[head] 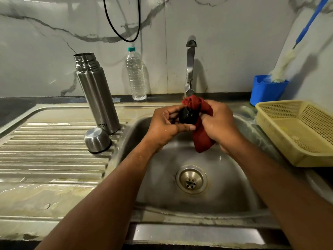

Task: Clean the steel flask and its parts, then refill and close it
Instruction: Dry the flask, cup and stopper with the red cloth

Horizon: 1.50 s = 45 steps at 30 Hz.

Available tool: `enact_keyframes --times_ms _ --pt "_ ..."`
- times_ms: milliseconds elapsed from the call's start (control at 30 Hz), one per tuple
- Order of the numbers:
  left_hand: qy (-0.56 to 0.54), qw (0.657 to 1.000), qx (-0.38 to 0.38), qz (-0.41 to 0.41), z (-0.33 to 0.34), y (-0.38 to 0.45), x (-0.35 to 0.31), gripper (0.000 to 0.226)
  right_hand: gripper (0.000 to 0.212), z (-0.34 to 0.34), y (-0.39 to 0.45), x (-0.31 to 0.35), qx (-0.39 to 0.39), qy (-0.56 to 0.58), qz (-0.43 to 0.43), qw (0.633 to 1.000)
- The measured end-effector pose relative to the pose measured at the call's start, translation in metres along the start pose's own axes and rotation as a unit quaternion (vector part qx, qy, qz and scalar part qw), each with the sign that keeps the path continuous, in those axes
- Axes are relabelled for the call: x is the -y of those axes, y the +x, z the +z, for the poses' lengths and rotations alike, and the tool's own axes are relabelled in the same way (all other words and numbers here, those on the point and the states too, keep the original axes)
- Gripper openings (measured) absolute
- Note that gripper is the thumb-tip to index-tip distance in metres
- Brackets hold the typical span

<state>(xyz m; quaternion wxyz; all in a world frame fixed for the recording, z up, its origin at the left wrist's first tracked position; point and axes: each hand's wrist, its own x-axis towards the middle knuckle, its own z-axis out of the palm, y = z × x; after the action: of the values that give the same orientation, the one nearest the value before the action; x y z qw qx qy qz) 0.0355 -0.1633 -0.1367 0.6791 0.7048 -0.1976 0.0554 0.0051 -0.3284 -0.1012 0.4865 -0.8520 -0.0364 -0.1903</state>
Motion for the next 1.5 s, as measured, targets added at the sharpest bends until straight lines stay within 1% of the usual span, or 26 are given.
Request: enact_keyframes --times_ms 33,67,133,233,300,367,433,500,533,567,600,667,733,767,833,900,967,1000,1033,1100,1167,1200,1267,1400,1467,1500 --pt "0.007 1.0 0.003 -0.004 0.002 0.0 0.001 0.06 0.04 -0.001 0.001 -0.002 0.007 0.026 0.031 0.999" --pt "0.01 1.0 -0.004 -0.009 0.002 0.0 0.002 0.06 0.041 -0.001 0.001 -0.003 0.011 0.039 0.03 0.999" --pt "0.008 0.999 -0.045 -0.021 0.002 0.002 0.006 0.055 0.05 0.0 -0.002 0.0 0.023 0.017 -0.023 0.999" --pt "0.028 0.993 -0.112 -0.036 -0.005 0.006 0.015 0.036 0.065 0.007 -0.007 0.003 0.057 -0.063 -0.132 0.988" --pt "0.049 0.991 -0.122 -0.025 -0.01 0.007 0.017 0.031 0.068 0.01 -0.008 0.002 0.057 -0.075 -0.154 0.984" --pt "0.047 0.994 -0.098 -0.011 -0.009 0.006 0.01 0.041 0.067 0.007 -0.005 0.002 0.032 -0.054 -0.136 0.989" --pt "0.024 0.998 -0.063 0.0 -0.005 0.004 0.001 0.052 0.063 0.001 0.0 -0.001 0.005 -0.017 -0.079 0.997" --pt "0.02 0.999 -0.038 0.0 -0.001 0.003 -0.002 0.057 0.057 -0.005 0.006 -0.008 0.014 0.036 -0.002 0.999" --pt "0.021 0.999 -0.035 -0.006 0.0 0.003 -0.002 0.057 0.055 -0.007 0.008 -0.01 0.026 0.046 0.025 0.998" --pt "0.021 0.999 -0.042 -0.014 0.001 0.003 -0.001 0.055 0.054 -0.008 0.007 -0.011 0.037 0.04 0.03 0.998" --pt "0.021 0.998 -0.059 -0.024 0.001 0.004 0.0 0.051 0.054 -0.009 0.005 -0.009 0.044 0.019 0.013 0.999" --pt "0.019 0.991 -0.12 -0.057 -0.001 0.006 0.003 0.042 0.057 -0.008 -0.002 -0.002 0.064 -0.042 -0.061 0.995" --pt "-0.002 0.982 -0.169 -0.086 -0.006 0.009 0.007 0.037 0.061 -0.004 -0.007 0.002 0.088 -0.069 -0.108 0.988" --pt "-0.018 0.98 -0.177 -0.092 -0.008 0.01 0.008 0.037 0.062 -0.001 -0.008 0.002 0.087 -0.071 -0.117 0.987" --pt "-0.041 0.984 -0.153 -0.087 -0.01 0.01 0.006 0.038 0.064 0.002 -0.007 -0.001 0.06 -0.057 -0.123 0.989" --pt "-0.056 0.993 -0.087 -0.061 -0.008 0.009 0.002 0.047 0.063 -0.001 -0.004 0.0 0.029 -0.019 -0.089 0.995" --pt "-0.065 0.997 -0.023 -0.038 -0.006 0.008 0.002 0.058 0.056 -0.005 -0.002 0.001 0.013 0.025 -0.017 0.999" --pt "-0.064 0.997 -0.005 -0.035 -0.005 0.008 0.003 0.06 0.053 -0.007 -0.001 0.0 0.012 0.049 0.033 0.998" --pt "-0.062 0.997 0.003 -0.037 -0.004 0.008 0.005 0.062 0.05 -0.007 0.001 -0.001 0.014 0.079 0.085 0.993" --pt "-0.06 0.997 -0.014 -0.042 -0.004 0.007 0.007 0.062 0.044 -0.005 0.003 -0.002 0.016 0.147 0.167 0.975" --pt "-0.057 0.996 -0.05 -0.047 -0.004 0.008 0.008 0.062 0.039 -0.002 0.006 -0.002 0.002 0.203 0.204 0.958" --pt "-0.051 0.995 -0.064 -0.05 -0.005 0.008 0.01 0.063 0.039 -0.001 0.006 0.0 -0.001 0.225 0.206 0.952" --pt "-0.023 0.995 -0.085 -0.051 -0.007 0.011 0.013 0.066 0.043 0.001 0.003 0.006 0.011 0.243 0.173 0.955" --pt "0.035 0.99 -0.131 -0.043 -0.01 0.012 0.016 0.065 0.051 0.002 -0.005 0.007 0.035 0.12 0.029 0.992" --pt "0.031 0.989 -0.141 -0.043 -0.011 0.011 0.013 0.062 0.053 0.001 -0.006 0.008 0.046 0.083 -0.007 0.995" --pt "0.027 0.99 -0.134 -0.038 -0.011 0.011 0.01 0.061 0.053 0.001 -0.006 0.008 0.045 0.076 -0.008 0.996"
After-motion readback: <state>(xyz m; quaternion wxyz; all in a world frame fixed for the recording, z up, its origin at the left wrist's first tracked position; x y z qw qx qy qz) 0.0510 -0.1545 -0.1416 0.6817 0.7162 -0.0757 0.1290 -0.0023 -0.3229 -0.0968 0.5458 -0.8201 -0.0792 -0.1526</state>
